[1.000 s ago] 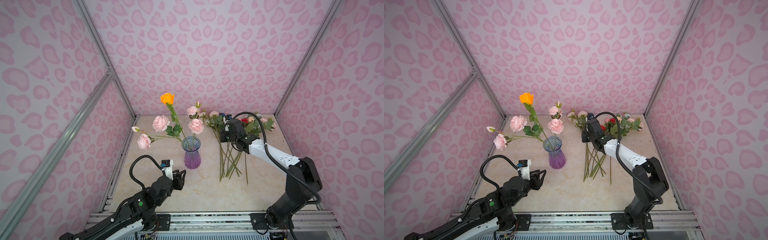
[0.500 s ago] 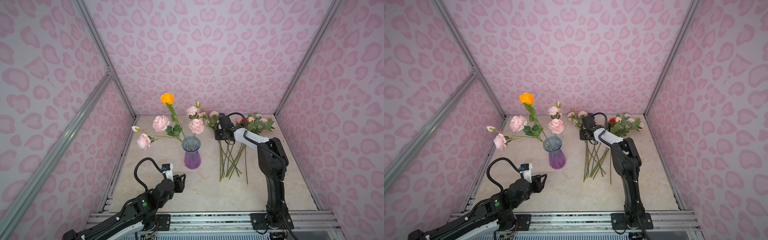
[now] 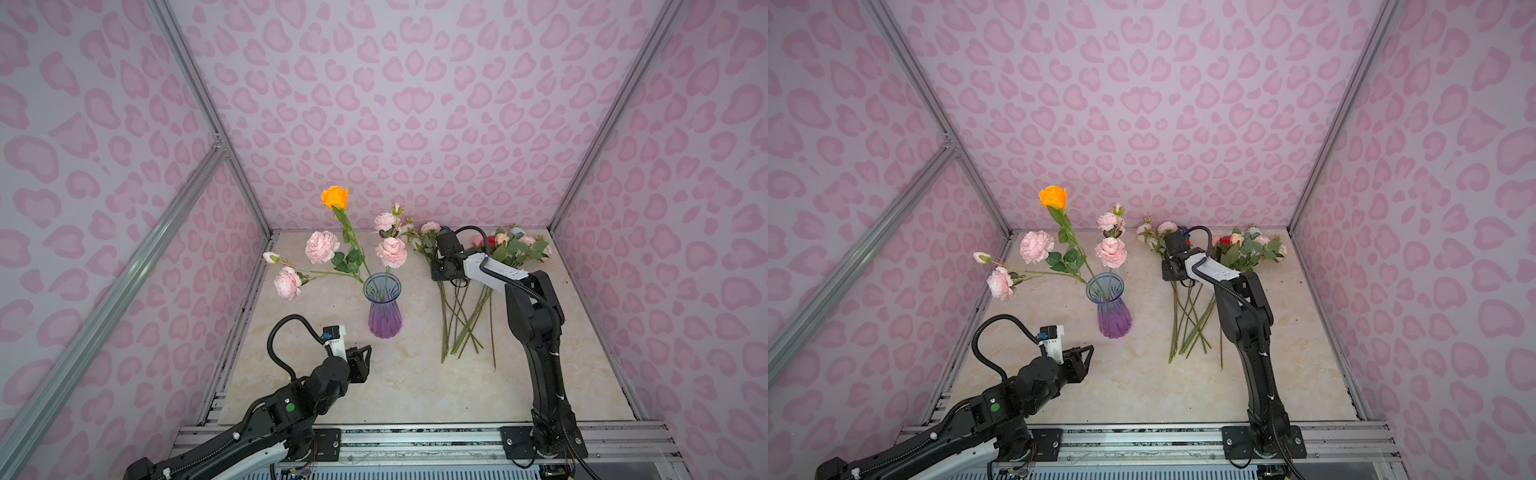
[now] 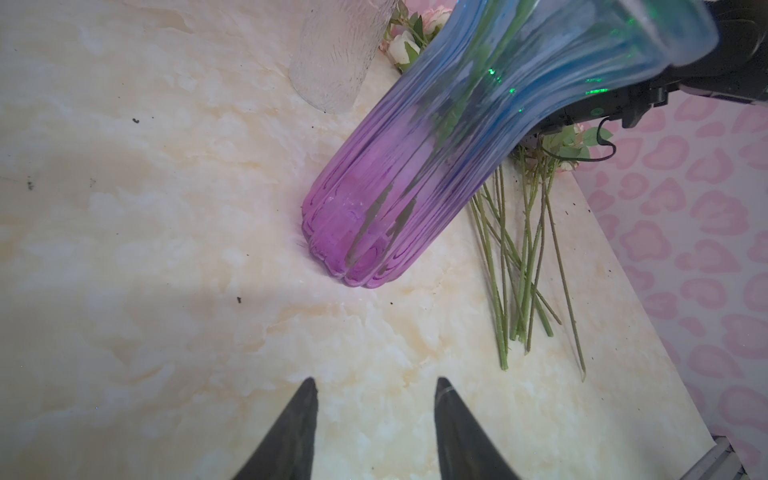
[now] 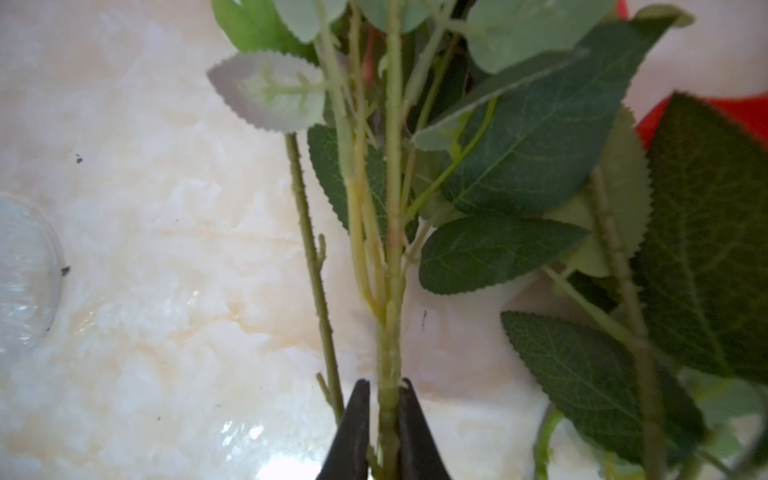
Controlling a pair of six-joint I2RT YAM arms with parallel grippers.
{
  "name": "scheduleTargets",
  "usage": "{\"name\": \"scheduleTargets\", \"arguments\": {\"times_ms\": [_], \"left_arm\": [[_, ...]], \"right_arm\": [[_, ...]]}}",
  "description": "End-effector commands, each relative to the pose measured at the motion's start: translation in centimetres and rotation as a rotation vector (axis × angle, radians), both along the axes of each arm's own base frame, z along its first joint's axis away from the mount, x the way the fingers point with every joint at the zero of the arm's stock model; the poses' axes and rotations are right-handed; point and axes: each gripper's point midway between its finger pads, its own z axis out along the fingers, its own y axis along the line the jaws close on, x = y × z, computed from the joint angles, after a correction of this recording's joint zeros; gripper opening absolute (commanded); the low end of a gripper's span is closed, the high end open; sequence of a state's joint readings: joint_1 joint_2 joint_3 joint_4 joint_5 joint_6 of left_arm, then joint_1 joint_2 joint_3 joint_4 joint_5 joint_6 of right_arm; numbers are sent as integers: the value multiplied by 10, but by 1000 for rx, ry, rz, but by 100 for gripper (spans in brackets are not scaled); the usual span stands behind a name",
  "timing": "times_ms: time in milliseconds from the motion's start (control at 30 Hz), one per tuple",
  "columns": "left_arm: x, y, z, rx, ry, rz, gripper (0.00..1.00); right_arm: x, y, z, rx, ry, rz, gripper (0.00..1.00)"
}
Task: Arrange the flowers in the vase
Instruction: 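Close right gripper on a pink carnation stem in the pile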
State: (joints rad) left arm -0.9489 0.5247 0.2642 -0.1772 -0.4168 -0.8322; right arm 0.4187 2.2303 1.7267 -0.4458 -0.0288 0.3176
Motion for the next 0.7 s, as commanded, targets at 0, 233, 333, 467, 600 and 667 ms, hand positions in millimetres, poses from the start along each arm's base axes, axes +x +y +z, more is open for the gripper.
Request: {"name": "scheduleTargets", "arguments": {"times_ms": [0,233,333,467,600,667], "left_arm": [[5,-2,10,-23,-26,15,47],[6,-5,17,-17,-35,4,47],[6,-5,21,-19,-40,-2,47],[5,-6,24,-30,-46,-3,47],[5,-5,26,-39,-51,-5,47],[4,-5,27,-46,-55,-7,47]], "right_arm": [[-2,3,16,33,-32,8,5],[-10,6,65,138,-132,-6,0],[-16,4,85,173,-171,-21,0],[-29,2,97,216,-197,-22,0],[-40,5,108,266,-213,-1,0],[-43,4,112,282,-220,-6,0]]}}
